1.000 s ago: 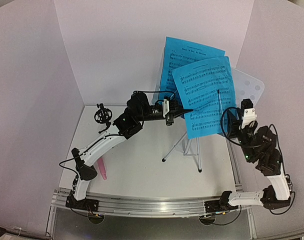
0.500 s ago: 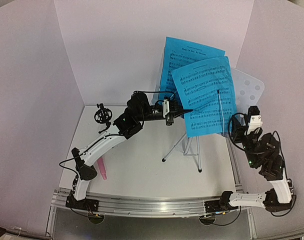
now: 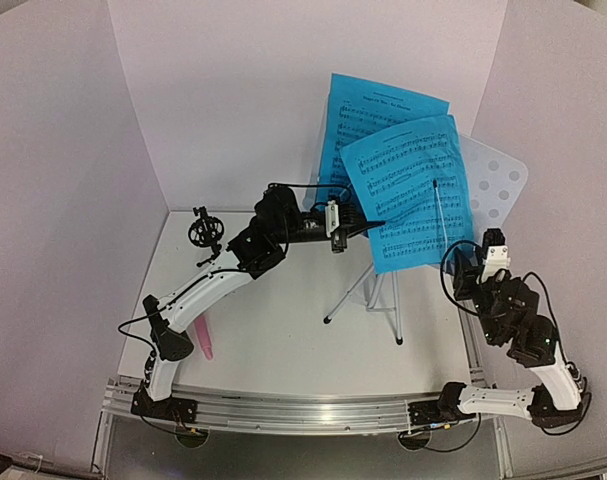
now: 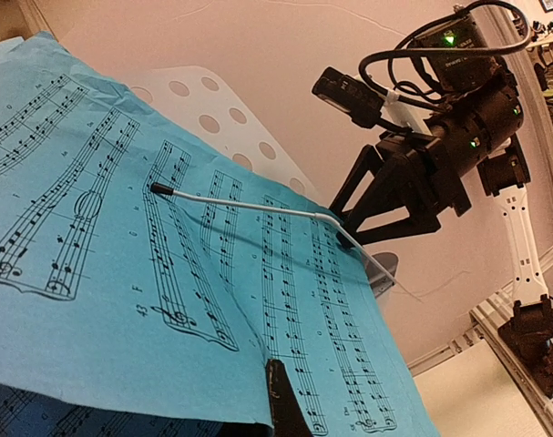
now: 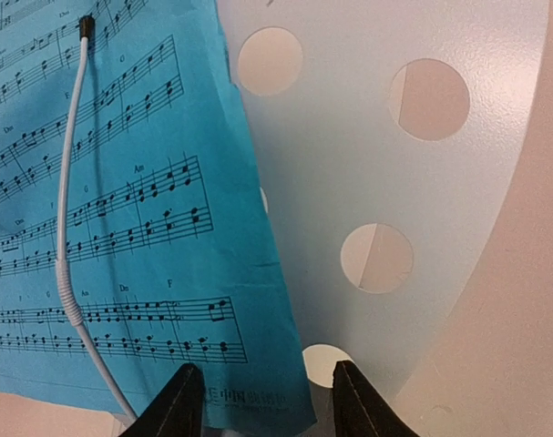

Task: Set up the instrument practice props

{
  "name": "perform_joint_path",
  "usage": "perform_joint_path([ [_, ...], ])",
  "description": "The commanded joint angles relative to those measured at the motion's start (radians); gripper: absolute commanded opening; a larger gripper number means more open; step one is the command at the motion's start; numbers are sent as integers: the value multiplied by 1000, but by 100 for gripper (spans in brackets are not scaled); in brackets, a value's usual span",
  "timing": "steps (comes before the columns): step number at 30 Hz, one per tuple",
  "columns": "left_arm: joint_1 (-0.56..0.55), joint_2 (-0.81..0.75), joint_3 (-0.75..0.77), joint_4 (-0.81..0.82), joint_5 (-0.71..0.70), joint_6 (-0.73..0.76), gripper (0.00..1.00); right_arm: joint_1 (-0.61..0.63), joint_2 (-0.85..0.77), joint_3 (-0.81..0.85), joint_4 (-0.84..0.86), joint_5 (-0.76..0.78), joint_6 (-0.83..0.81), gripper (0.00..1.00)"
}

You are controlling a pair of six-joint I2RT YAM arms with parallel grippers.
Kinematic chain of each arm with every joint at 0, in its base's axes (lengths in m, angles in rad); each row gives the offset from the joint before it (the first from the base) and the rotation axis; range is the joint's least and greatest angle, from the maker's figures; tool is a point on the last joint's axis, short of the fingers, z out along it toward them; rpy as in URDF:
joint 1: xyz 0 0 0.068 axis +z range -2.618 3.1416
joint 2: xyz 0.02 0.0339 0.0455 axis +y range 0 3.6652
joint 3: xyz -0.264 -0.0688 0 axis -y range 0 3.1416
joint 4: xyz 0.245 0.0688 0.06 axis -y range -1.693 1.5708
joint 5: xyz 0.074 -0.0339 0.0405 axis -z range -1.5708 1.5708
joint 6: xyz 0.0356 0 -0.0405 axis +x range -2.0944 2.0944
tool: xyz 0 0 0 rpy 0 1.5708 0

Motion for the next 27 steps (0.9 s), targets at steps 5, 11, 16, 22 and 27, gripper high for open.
perform_joint_path([
  [5,5,-66,-1,36,5,5,0,2,18,53,13,-50,29,15],
  [11,6,-68,-6,36,-7,12,0,2,9,60,11,-55,66,0],
  [16,9,-76,-60,141,-36,30,0,1,-42,30,6,-46,112,0],
  [22,10,-53,-49,218,-100,29,0,1,-49,8,-47,-41,157,0],
  [27,10,-41,-42,286,-132,10,5,1,-81,-18,-86,-25,218,0],
])
